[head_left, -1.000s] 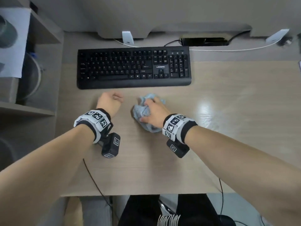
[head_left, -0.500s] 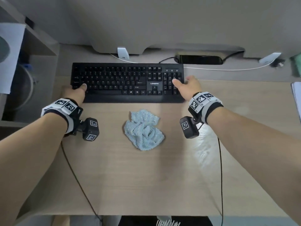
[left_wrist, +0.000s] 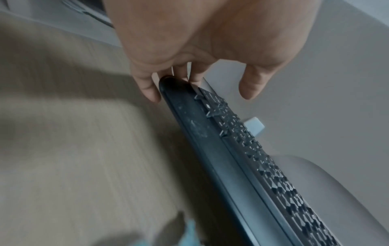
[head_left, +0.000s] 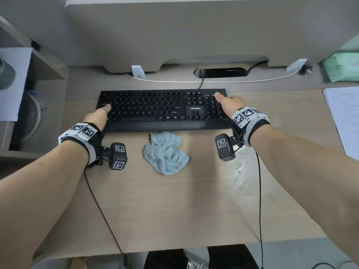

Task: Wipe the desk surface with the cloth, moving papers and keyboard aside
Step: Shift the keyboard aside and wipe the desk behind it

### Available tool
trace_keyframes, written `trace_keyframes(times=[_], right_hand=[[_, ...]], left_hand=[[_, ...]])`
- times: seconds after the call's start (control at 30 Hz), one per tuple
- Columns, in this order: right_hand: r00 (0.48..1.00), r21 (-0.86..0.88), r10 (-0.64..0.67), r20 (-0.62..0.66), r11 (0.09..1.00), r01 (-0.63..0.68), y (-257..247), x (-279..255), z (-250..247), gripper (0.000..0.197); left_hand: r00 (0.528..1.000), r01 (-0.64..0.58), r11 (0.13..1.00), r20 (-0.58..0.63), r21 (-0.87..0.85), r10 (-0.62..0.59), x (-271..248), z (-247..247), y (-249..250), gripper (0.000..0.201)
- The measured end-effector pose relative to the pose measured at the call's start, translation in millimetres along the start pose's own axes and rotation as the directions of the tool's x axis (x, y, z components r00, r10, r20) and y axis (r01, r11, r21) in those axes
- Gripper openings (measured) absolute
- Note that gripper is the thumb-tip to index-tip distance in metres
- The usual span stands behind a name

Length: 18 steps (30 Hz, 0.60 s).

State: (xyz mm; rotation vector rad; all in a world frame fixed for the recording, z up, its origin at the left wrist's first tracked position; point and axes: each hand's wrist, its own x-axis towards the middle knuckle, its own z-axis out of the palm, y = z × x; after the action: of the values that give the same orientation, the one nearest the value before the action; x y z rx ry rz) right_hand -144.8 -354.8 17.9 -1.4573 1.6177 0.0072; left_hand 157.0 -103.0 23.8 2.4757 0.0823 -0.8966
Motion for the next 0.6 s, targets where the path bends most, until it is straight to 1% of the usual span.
trace_keyframes(times=[0.1,0.23,0.27,0.33,0.43,0.5,0.53,0.6], right_hand=[[0.999,0.016,0.027,-0.047,1.000,-0.027,16,0,-37,0.064],[0.995,-0.024,0.043,-0.090,0.999,-0.046,45,12,-99,0.067],[0.993,-0.021,0.048,-0.112,0.998,-0.051,57,16,-120,0.066],[0.985,-0.014,0.060,-0.159,0.998,-0.063,77,27,-155,0.067],[0.969,0.006,0.075,-0.237,0.997,-0.075,106,49,-208,0.065],[0.949,0.042,0.078,-0.305,0.997,-0.069,126,70,-243,0.060],[0.943,0.063,0.084,-0.322,0.996,-0.067,134,79,-256,0.060],[0.933,0.080,0.115,-0.341,0.992,-0.093,154,97,-284,0.061]], left_hand=[[1.000,-0.023,0.999,-0.007,-0.043,0.023,-30,20,20,0.085],[0.993,-0.114,0.991,0.025,-0.067,0.116,-70,65,52,0.076],[0.988,-0.144,0.987,0.038,-0.067,0.147,-84,84,63,0.075],[0.983,-0.160,0.984,0.084,-0.075,0.166,-106,113,80,0.076],[0.966,-0.189,0.980,0.169,-0.055,0.196,-131,168,104,0.085],[0.958,-0.190,0.981,0.215,-0.031,0.193,-144,210,119,0.087],[0.954,-0.189,0.982,0.231,-0.033,0.191,-151,226,125,0.084],[0.947,-0.210,0.977,0.245,-0.028,0.210,-174,260,140,0.071]])
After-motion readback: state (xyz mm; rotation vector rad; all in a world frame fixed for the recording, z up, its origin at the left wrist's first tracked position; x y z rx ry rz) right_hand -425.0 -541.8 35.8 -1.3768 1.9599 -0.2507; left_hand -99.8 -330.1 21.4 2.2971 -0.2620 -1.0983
